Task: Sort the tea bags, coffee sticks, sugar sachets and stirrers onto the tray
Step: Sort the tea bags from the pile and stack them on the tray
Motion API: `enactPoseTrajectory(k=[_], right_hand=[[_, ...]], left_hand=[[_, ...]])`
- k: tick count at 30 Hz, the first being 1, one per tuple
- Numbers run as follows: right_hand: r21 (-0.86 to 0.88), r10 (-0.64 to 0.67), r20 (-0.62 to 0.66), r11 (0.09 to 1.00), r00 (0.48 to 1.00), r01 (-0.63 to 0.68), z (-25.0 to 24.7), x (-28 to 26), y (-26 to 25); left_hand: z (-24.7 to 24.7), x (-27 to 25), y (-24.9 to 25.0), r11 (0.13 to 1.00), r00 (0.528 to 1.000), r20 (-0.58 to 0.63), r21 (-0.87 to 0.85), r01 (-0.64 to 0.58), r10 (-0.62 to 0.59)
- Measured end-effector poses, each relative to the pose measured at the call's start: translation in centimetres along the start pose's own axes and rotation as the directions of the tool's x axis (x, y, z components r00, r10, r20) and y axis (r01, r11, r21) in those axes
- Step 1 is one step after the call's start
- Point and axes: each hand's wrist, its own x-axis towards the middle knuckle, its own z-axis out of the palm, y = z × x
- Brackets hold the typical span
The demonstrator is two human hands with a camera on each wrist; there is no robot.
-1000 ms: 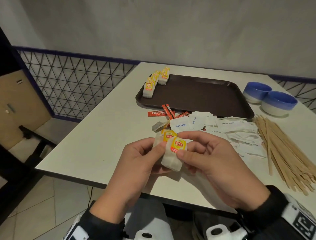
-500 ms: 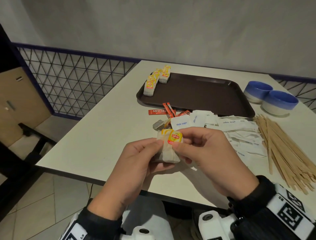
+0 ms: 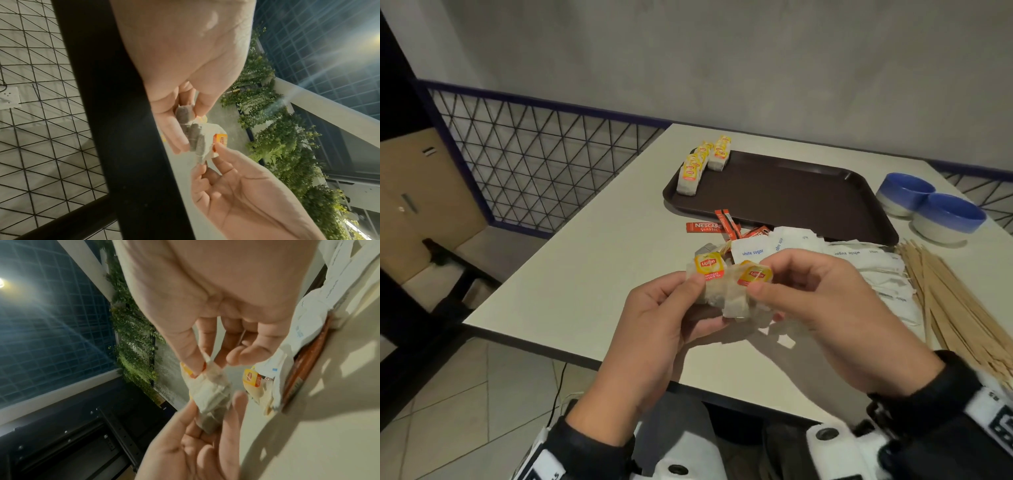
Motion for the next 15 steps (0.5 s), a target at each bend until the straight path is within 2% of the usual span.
enactPoseTrajectory(k=[4, 7, 11, 15], right_hand=[[0.119, 0.059, 0.219, 0.989, 0.974, -0.087, -2.5, 0.8, -2.9], [0.078, 0.083, 0.275, 0.991, 0.958, -0.108, -4.4, 2.8, -5.1], [-0.066, 0.156, 0.254, 0.987, 0.955, -0.144, -5.8, 8.2, -7.3], [-0.242, 0.248, 0.134, 0.947, 0.959, -0.211, -6.0, 16.5, -7.3]], left_hand=[[0.1, -0.2, 0.1, 1.0, 0.999, -0.038, -0.02, 0.003, -0.003], [0.1, -0.3, 0.2, 1.0, 0.997, -0.07, 0.018, -0.016, 0.017], [-0.5, -0.9, 1.0, 0.985, 0.975, -0.155, 0.101, -0.141, 0.156], [-2.4, 0.0, 1.8, 0.923, 0.92, -0.189, 0.247, -0.294, 0.344]])
